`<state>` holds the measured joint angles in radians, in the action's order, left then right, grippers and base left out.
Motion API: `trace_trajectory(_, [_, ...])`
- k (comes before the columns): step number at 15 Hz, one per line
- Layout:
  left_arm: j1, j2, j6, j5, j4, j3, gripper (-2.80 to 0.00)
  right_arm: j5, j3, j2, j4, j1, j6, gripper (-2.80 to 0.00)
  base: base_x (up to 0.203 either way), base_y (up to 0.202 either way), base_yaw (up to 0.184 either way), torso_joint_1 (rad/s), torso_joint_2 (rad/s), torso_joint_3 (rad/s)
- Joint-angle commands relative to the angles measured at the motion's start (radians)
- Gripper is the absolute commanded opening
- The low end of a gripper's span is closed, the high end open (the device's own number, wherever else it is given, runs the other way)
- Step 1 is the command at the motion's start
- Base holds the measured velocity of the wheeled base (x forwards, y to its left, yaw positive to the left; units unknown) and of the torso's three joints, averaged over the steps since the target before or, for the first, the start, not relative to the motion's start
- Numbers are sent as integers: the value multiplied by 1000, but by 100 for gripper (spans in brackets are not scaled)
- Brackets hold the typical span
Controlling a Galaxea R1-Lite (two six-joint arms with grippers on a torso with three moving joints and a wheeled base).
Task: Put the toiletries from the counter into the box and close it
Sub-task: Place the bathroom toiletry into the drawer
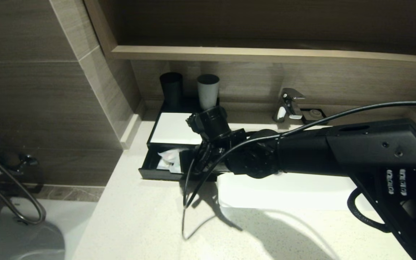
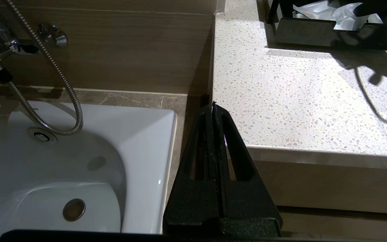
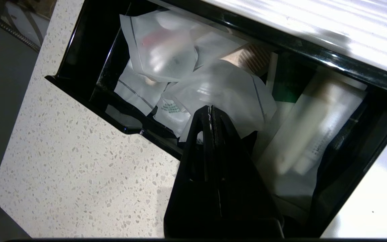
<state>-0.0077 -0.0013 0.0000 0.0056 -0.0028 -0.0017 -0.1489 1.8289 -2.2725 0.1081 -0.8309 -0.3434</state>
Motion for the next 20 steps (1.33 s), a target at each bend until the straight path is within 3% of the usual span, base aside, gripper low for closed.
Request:
trace_trajectory(1, [0, 1, 0, 1, 0, 0, -280, -1, 28, -28, 1, 1, -2, -280, 0, 0, 0, 0, 0, 0])
trace_trajectory(20, [0, 0, 0, 1, 0, 0, -280, -1, 110, -85, -2, 44, 2, -280, 0, 0, 0, 0, 0, 0])
